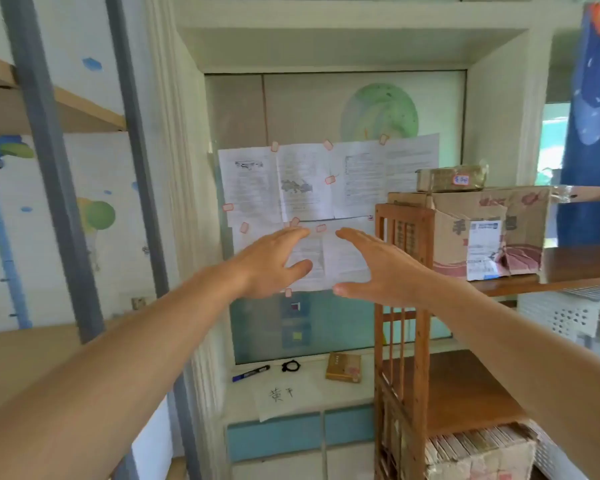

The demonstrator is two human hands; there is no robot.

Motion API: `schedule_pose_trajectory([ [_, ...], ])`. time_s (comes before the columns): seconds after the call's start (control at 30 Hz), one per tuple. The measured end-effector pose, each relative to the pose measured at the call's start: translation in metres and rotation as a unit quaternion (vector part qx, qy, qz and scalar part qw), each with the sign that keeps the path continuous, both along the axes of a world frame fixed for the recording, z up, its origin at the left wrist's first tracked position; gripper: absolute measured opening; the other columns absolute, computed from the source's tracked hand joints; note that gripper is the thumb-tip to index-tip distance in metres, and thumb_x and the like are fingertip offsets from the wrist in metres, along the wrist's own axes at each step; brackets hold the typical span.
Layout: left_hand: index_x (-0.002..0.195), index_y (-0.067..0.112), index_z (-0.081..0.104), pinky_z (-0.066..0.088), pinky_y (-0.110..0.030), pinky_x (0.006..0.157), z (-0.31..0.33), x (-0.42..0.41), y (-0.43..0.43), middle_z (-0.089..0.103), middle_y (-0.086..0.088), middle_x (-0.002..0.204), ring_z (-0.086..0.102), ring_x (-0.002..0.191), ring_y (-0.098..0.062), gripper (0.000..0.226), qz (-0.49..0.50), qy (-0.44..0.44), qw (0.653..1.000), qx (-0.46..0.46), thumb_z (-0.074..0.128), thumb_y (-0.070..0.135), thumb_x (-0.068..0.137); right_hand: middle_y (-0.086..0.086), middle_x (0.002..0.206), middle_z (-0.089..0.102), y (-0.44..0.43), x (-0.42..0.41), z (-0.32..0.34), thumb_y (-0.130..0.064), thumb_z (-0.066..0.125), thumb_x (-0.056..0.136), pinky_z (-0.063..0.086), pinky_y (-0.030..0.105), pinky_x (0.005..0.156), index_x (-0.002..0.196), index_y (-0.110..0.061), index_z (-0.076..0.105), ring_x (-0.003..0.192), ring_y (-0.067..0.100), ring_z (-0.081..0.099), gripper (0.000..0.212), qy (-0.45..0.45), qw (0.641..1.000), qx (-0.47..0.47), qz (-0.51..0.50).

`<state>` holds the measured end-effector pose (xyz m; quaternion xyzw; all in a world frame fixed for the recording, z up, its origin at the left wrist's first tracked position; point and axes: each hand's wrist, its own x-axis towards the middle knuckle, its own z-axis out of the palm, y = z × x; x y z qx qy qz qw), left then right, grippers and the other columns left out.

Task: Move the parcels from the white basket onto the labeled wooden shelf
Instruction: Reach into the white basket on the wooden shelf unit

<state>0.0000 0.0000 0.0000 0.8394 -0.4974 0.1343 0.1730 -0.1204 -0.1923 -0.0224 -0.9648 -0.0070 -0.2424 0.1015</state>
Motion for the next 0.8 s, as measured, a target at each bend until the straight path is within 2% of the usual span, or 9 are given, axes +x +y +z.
schedule_pose_trajectory([
  [0.17, 0.158, 0.019, 0.026, 0.016, -0.022, 0.115, -0.019, -0.042, -0.078, 0.028, 0.004, 0.165, 0.024, 0.151, -0.012, 0.064, -0.130, 0.016, 0.988, -0.080, 0.050, 0.039, 0.102, -0.007, 0.163, 0.032, -0.060, -0.063, -0.019, -0.060, 0.069, 0.079, 0.036, 0.039, 0.116, 0.158, -0.028, 0.020, 0.145, 0.014, 0.037, 0.098, -0.046, 0.997, 0.034, -0.060],
  [0.3, 0.158, 0.021, 0.026, 0.020, -0.027, 0.117, -0.031, -0.080, -0.148, 0.029, 0.005, 0.165, 0.026, 0.151, -0.012, 0.064, -0.213, 0.014, 0.973, -0.089, 0.049, 0.043, 0.102, -0.012, 0.162, 0.032, -0.102, -0.126, -0.029, -0.049, 0.074, 0.083, 0.029, 0.029, 0.114, 0.157, -0.031, 0.023, 0.144, 0.008, 0.033, 0.092, -0.066, 0.987, 0.044, -0.142],
  [0.37, 0.158, 0.022, 0.026, 0.023, -0.028, 0.116, -0.035, -0.097, -0.181, 0.031, 0.004, 0.164, 0.029, 0.150, -0.012, 0.065, -0.245, 0.005, 0.966, -0.088, 0.049, 0.046, 0.101, -0.013, 0.160, 0.035, -0.121, -0.153, -0.032, -0.050, 0.073, 0.082, 0.033, 0.030, 0.112, 0.157, -0.032, 0.023, 0.140, 0.008, 0.038, 0.092, -0.066, 0.980, 0.050, -0.179],
  [0.47, 0.157, 0.022, 0.027, 0.019, -0.019, 0.110, -0.040, -0.119, -0.226, 0.030, 0.004, 0.165, 0.027, 0.149, -0.012, 0.062, -0.291, 0.028, 0.953, -0.079, 0.050, 0.039, 0.103, -0.009, 0.156, 0.041, -0.145, -0.186, -0.034, -0.059, 0.066, 0.076, 0.046, 0.037, 0.107, 0.155, -0.028, 0.026, 0.133, 0.011, 0.047, 0.095, -0.059, 0.971, 0.051, -0.227],
  [0.53, 0.156, 0.020, 0.030, 0.022, -0.018, 0.108, -0.043, -0.132, -0.253, 0.034, 0.003, 0.162, 0.031, 0.144, -0.008, 0.059, -0.318, 0.061, 0.943, -0.074, 0.052, 0.031, 0.102, -0.006, 0.154, 0.045, -0.162, -0.203, -0.035, -0.055, 0.070, 0.076, 0.045, 0.027, 0.103, 0.154, -0.026, 0.031, 0.127, 0.007, 0.048, 0.092, -0.067, 0.966, 0.047, -0.246],
  [0.6, 0.154, 0.020, 0.032, 0.033, -0.029, 0.114, -0.049, -0.143, -0.280, 0.038, 0.001, 0.160, 0.038, 0.142, -0.010, 0.058, -0.337, 0.092, 0.934, -0.072, 0.053, 0.030, 0.101, -0.006, 0.156, 0.042, -0.182, -0.218, -0.039, -0.042, 0.077, 0.082, 0.033, 0.010, 0.099, 0.154, -0.023, 0.032, 0.129, 0.005, 0.045, 0.088, -0.067, 0.962, 0.036, -0.262],
  [0.67, 0.154, 0.020, 0.032, 0.036, -0.041, 0.116, -0.059, -0.149, -0.311, 0.039, 0.000, 0.160, 0.039, 0.144, -0.015, 0.059, -0.348, 0.102, 0.930, -0.065, 0.053, 0.036, 0.101, -0.006, 0.159, 0.038, -0.205, -0.232, -0.046, -0.040, 0.077, 0.084, 0.028, 0.012, 0.100, 0.156, -0.022, 0.029, 0.138, 0.010, 0.042, 0.089, -0.058, 0.959, 0.033, -0.277],
  [0.7, 0.155, 0.021, 0.032, 0.034, -0.041, 0.118, -0.065, -0.153, -0.327, 0.039, 0.001, 0.160, 0.037, 0.145, -0.015, 0.060, -0.351, 0.100, 0.929, -0.060, 0.052, 0.038, 0.101, -0.007, 0.160, 0.036, -0.218, -0.239, -0.051, -0.042, 0.077, 0.084, 0.029, 0.015, 0.102, 0.156, -0.023, 0.028, 0.140, 0.011, 0.040, 0.089, -0.054, 0.957, 0.035, -0.284],
  [0.8, 0.155, 0.021, 0.033, 0.024, -0.024, 0.116, -0.090, -0.169, -0.384, 0.039, 0.003, 0.160, 0.034, 0.147, -0.013, 0.060, -0.353, 0.086, 0.930, -0.052, 0.052, 0.039, 0.101, -0.006, 0.161, 0.038, -0.267, -0.255, -0.072, -0.047, 0.076, 0.083, 0.032, 0.026, 0.113, 0.156, -0.024, 0.030, 0.143, 0.012, 0.039, 0.090, -0.050, 0.952, 0.041, -0.300],
])
